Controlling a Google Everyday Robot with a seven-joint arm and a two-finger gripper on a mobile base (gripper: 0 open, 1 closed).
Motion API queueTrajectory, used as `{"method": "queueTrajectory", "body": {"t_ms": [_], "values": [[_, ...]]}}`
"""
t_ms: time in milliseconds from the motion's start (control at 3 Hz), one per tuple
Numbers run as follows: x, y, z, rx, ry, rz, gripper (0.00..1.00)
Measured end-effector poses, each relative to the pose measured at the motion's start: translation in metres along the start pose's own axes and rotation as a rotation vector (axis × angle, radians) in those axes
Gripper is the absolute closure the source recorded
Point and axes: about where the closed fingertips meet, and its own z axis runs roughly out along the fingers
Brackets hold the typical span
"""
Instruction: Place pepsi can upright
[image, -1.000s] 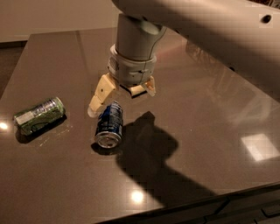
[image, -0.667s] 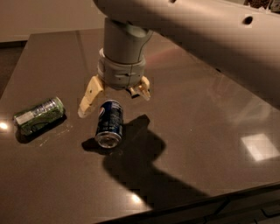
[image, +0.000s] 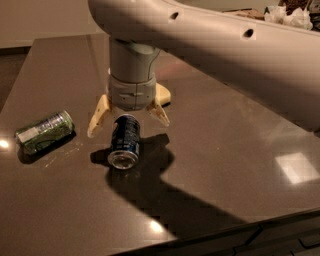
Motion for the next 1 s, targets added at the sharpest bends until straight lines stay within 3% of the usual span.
{"method": "queueTrajectory", "body": {"t_ms": [333,667,1000], "values": [[0.001,-0.001,0.013,0.008,0.025,0.055,0.0],[0.001,0.004,0.019,0.023,0.043,0.073,0.19],[0.002,0.01,0.018,0.027,0.04,0.036,0.42]]}}
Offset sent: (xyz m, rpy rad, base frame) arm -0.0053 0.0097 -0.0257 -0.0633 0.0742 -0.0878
